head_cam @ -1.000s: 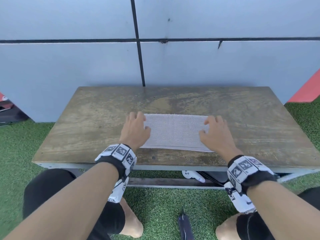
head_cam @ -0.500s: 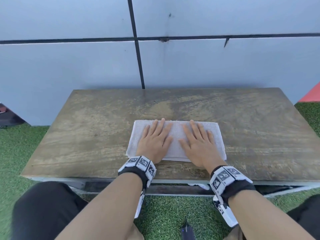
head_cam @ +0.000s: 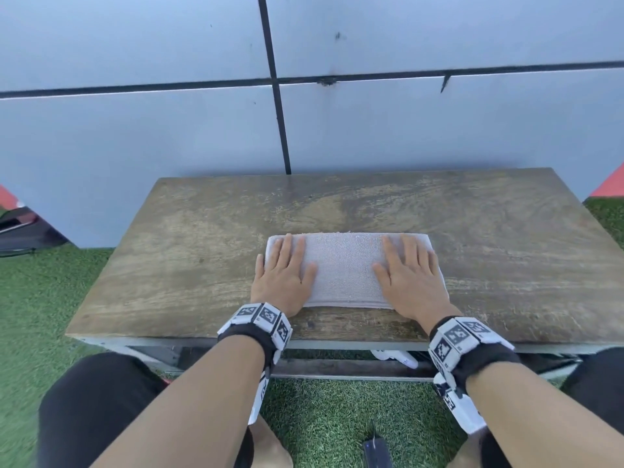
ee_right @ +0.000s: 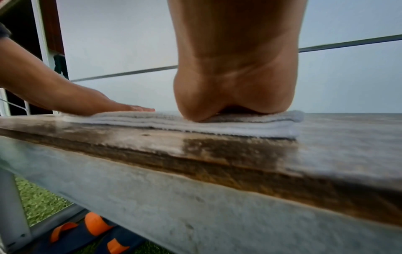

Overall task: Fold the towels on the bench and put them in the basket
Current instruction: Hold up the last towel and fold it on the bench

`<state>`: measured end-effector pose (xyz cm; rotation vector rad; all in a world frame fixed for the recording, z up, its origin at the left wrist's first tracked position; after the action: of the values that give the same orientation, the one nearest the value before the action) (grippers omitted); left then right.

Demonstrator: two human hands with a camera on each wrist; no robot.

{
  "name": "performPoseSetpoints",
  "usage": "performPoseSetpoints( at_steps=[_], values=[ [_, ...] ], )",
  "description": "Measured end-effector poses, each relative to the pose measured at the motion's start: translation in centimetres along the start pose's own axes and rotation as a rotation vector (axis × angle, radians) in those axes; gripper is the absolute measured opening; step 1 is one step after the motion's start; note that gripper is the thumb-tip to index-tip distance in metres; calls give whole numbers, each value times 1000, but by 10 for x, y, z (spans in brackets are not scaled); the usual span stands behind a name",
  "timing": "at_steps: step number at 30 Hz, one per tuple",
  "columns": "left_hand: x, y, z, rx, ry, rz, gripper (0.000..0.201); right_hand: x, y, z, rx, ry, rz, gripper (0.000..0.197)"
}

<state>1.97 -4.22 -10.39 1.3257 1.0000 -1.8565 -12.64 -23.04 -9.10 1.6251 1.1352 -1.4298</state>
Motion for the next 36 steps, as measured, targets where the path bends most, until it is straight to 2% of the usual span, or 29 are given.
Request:
performPoseSetpoints(
  at_steps=[2, 3, 6, 10, 11, 13, 16, 18, 20, 23, 25, 26, 29, 32, 34, 36],
  values=[
    [-1, -3, 2, -42, 5, -13, 66, -15, -5, -14, -49, -98, 136, 39],
    [-2, -5, 3, -57, 17, -11, 67, -20, -10, -22, -85, -84, 157, 32],
    [-14, -13, 7, -88, 95, 23, 69, -15, -22, -36, -126, 65, 32, 36],
    [-36, -33, 20, -156, 282, 48, 61, -19, -27, -32, -147, 90, 82, 23],
    [-39, -38, 22, -149, 292, 47, 56, -21, -28, -30, -161, 89, 94, 21],
    [-39, -51, 24, -85, 143, 43, 43, -24, -29, -23, -159, 119, 98, 16],
    [-27, -70, 13, 82, -205, -31, 22, -18, -39, -11, -138, 169, 0, 42],
    [-19, -79, 4, 233, -256, -12, 8, -11, -50, -3, -137, 222, -38, 61],
    [-10, -84, -4, 309, -283, -7, 31, -2, -61, 3, -137, 261, -88, 77],
    [0, -88, -9, 317, -140, -93, 73, 4, -75, 5, -154, 331, -95, 77],
    [0, -92, -5, 344, -23, -85, 89, 4, -84, 1, -188, 378, -105, 78],
    [-1, -93, -3, 343, -21, -77, 91, 4, -88, -2, -209, 369, -128, 81],
    [-3, -93, 0, 281, -129, -74, 69, 8, -97, -10, -257, 205, -179, 95],
    [-9, -91, 2, 258, -325, -68, 25, 7, -102, -20, -263, 51, -120, 101],
    [-18, -91, 5, 281, -414, -53, 1, 2, -103, -26, -259, 52, -55, 89],
    [-27, -90, 7, 280, -491, -41, 11, -2, -101, -29, -246, 191, -12, 64]
  ],
)
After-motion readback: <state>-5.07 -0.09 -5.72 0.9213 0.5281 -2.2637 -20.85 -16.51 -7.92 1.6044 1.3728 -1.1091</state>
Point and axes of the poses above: each hand's wrist, its own y-axis towards the middle knuckle, its own x-axis out of the palm, z = x × y, the point moved 5 cm from there along y, towards the middle knuckle, and after that the axes turned 10 degrees about -x, right-handed, at the moved point
